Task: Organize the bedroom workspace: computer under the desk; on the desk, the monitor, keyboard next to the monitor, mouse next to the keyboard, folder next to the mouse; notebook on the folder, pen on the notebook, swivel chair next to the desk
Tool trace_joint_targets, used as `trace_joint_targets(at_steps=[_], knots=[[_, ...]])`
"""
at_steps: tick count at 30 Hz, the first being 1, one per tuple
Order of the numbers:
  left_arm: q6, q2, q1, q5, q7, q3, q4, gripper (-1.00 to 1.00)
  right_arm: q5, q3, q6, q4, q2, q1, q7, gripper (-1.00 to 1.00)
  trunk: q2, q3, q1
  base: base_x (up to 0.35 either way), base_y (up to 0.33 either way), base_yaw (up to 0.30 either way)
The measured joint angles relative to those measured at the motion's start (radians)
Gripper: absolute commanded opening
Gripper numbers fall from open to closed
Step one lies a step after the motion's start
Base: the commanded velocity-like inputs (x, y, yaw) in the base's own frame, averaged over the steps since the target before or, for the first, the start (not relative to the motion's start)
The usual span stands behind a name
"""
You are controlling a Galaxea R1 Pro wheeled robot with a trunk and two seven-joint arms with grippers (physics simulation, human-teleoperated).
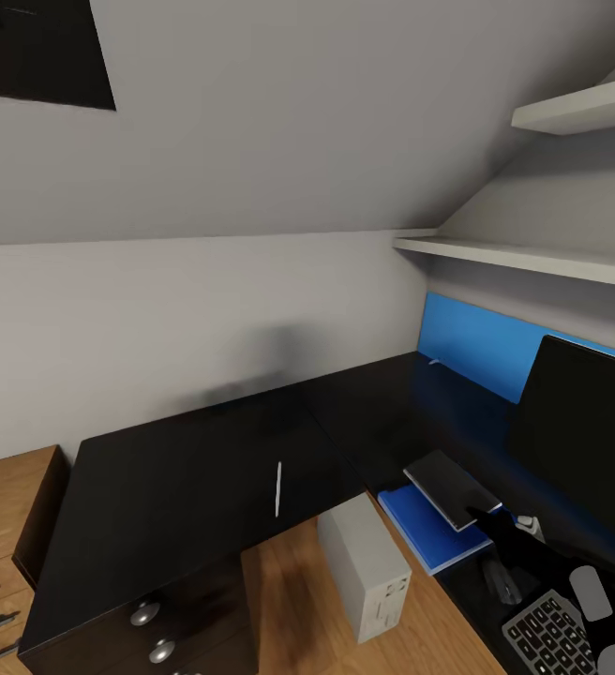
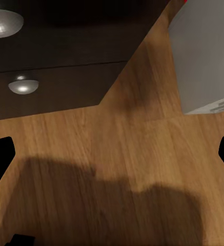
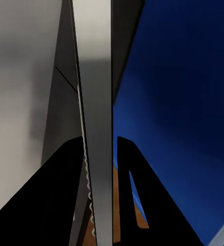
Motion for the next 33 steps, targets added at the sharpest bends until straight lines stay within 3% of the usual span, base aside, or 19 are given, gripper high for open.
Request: trace_joint_targets(at_steps=[23,33], knots=[[0.0,0.0,0.0,0.002,0.0,0.001,-0.001,1.0,0.002,0.0,0.0,0.001,0.001,0.0,-0.005,-1.0,0.0,0.0,0.0,-0.051,0.0,0.0],[0.0,0.0,0.0,0.003,0.001,0.001,-0.001,1.0,0.003,0.0,-0.002,0.013,0.001,0.0,-0.007,-1.0,-0.07,-0.031,0.038,-0.001,0.0,0.0]])
